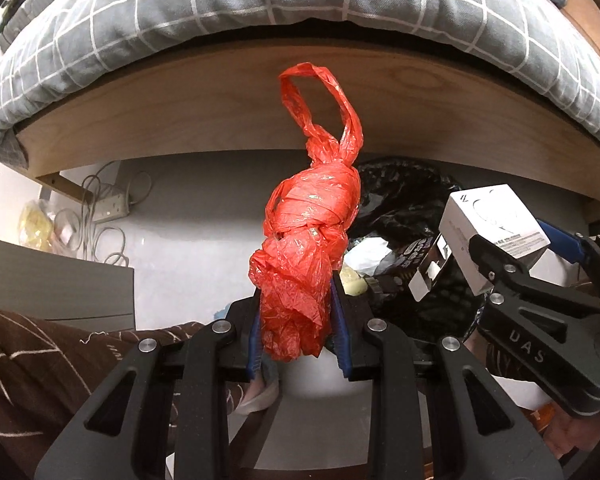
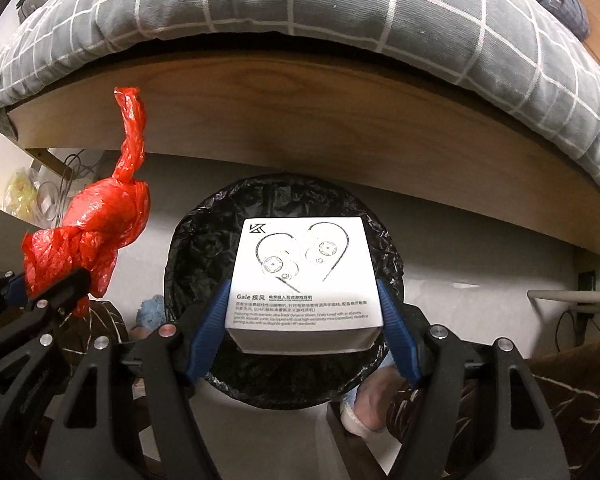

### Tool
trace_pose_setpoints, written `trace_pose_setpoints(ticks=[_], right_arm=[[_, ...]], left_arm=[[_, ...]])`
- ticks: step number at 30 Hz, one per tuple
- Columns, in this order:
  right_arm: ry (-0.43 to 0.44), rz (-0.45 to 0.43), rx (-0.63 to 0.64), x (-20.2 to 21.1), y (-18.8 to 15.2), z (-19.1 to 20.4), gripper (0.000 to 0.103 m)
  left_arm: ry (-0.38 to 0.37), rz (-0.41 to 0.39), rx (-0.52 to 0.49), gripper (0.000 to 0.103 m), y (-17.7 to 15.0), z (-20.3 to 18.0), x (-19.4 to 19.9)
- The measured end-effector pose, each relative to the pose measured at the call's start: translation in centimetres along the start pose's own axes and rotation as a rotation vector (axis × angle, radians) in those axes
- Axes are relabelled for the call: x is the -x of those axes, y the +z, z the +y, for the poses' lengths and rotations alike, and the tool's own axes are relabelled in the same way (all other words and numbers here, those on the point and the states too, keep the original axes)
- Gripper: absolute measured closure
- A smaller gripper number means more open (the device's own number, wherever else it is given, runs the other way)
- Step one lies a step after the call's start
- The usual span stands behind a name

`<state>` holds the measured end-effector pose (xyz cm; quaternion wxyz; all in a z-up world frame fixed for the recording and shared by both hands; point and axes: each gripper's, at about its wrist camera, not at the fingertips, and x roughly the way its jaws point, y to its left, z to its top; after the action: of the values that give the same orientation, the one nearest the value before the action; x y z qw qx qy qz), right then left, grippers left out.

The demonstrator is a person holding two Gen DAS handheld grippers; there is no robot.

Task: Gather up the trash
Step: 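Carry the red bag and earphone box down over the floor bin, then open the right tool to drop the earphone box while the left tool releases the red bag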

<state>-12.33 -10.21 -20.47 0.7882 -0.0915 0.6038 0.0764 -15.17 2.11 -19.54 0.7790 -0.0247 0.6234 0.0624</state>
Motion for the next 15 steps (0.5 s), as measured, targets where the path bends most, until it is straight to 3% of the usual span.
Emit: trace_pose_setpoints(ticks=[1,7,15], right_arm=[[-0.005,-0.001,0.001,0.0,0.0,0.0,0.027],[-0.028,-0.032,0.013,0.5,0.0,-0.4,0.009],[-0.062,-0.036,-0.018,1.1,-0.2,-3.1,0.007]], left_arm=[[0.0,0.0,0.0,0.075,0.0,0.0,0.0],[-0.001,-0.004,-0.006,0.075,0.1,-0.3,0.0],[-0.016,-0.013,-0.044,0.075,0.7,-2.0,0.3]])
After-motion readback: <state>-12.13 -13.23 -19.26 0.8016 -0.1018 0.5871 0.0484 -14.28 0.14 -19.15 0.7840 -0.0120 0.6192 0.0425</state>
